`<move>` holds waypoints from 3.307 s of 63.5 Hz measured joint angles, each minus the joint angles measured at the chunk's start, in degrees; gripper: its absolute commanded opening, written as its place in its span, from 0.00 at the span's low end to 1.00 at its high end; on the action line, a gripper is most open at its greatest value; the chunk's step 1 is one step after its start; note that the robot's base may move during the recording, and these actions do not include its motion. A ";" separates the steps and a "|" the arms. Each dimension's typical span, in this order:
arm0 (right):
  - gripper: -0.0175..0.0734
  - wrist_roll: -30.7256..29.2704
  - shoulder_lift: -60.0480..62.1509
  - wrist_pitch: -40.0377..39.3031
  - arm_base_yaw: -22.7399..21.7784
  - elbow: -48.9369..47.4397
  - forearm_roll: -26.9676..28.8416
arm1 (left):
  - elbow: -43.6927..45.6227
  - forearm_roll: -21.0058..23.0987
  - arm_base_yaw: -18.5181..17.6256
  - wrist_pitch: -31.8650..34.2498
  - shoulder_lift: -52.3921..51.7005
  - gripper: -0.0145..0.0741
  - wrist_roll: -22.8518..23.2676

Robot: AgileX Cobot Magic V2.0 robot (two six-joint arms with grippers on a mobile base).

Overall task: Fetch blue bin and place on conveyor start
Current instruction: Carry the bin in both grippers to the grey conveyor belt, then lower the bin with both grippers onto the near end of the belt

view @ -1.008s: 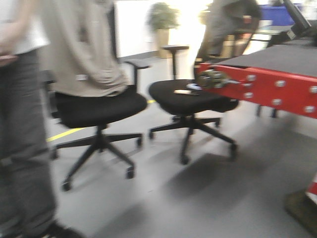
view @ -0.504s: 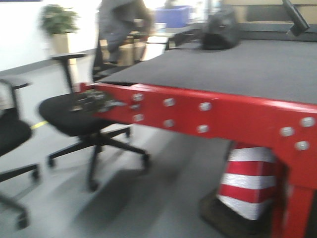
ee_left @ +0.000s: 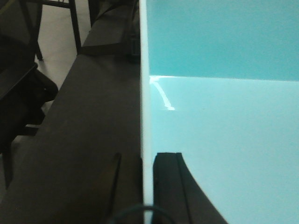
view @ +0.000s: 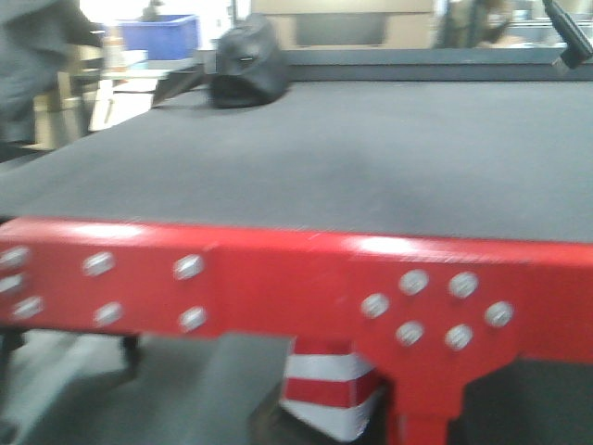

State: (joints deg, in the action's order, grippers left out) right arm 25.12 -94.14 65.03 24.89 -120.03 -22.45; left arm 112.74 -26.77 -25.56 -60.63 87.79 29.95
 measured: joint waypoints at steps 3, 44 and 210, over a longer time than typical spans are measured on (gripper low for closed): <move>0.01 0.00 0.00 0.00 0.00 0.00 0.00 | 0.00 0.00 0.00 0.00 0.00 0.04 0.00; 0.01 -0.11 0.00 0.00 0.00 0.00 0.00 | 0.00 0.00 0.00 0.00 0.00 0.04 0.00; 0.15 14.60 -2.71 -30.84 -1.34 45.81 -0.74 | -43.78 1.22 4.90 29.36 4.73 0.04 10.14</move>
State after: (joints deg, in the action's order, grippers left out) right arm 39.71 -96.84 34.20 23.55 -74.22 -23.19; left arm 68.96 -25.55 -20.66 -31.27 92.52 40.09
